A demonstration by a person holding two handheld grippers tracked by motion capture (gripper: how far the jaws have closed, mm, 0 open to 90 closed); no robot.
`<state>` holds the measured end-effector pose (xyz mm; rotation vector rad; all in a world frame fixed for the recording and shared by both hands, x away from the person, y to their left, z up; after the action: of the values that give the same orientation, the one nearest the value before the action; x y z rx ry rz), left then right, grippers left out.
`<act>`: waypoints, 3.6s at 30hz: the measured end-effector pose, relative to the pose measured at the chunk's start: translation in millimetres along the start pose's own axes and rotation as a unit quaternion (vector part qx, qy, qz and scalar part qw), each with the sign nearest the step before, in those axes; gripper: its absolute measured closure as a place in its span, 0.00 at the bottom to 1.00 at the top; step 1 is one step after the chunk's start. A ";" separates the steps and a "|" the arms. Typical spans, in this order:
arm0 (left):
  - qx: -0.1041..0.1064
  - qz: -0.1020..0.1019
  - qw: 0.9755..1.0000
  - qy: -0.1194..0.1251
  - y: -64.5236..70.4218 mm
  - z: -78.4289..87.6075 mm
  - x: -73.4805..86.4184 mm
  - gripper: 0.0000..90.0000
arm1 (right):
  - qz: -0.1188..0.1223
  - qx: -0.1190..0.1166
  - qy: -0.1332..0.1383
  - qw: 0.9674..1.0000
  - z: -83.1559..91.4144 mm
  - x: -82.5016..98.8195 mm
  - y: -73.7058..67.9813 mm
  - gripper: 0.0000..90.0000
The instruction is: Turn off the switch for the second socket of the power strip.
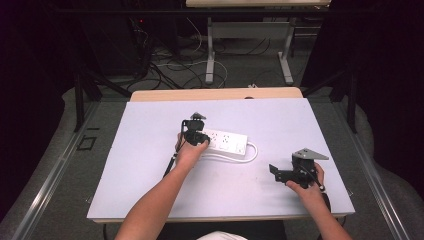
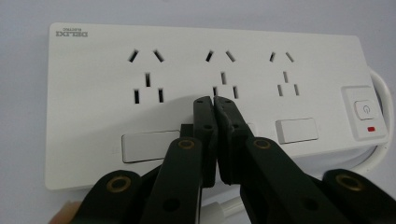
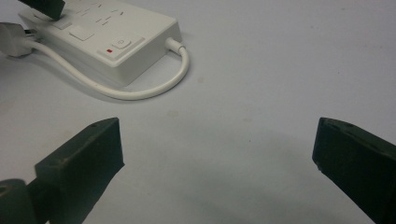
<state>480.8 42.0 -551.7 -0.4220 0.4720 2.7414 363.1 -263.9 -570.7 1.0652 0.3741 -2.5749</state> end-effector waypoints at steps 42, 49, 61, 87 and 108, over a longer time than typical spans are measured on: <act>0.010 -0.023 0.999 0.047 4.6 35.4 -8.2 0.58 | -0.004 -0.001 0.000 1.000 1.0 0.2 -0.7 0.01; 0.003 -0.038 0.999 0.039 8.8 44.5 -5.8 0.49 | -0.004 0.001 0.003 1.000 1.7 -0.1 -0.4 0.01; -0.017 -0.045 0.999 0.025 7.3 57.1 2.9 0.40 | -0.002 0.002 0.004 1.000 1.8 0.1 0.1 0.01; 0.012 -0.101 0.995 0.023 0.2 73.0 24.3 0.46 | -0.005 0.000 0.001 1.000 1.8 0.7 -1.6 0.02; -0.003 -0.068 0.996 0.053 -28.4 112.8 48.6 0.22 | -0.004 0.001 0.002 1.000 2.1 0.3 -2.4 0.02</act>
<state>421.2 121.5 -474.1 -0.5805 0.4440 2.5995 360.6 -262.6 -569.1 1.0729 0.3791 -2.5807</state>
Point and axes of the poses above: each handheld gripper's, and its own axes: z roughly backward along the jaws, x roughly out of its underside, y roughly to its right, the point moved 4 cm from there along -z, roughly forward along the jaws, and after that the axes turned 11 degrees about -y, right-handed, at the moved point
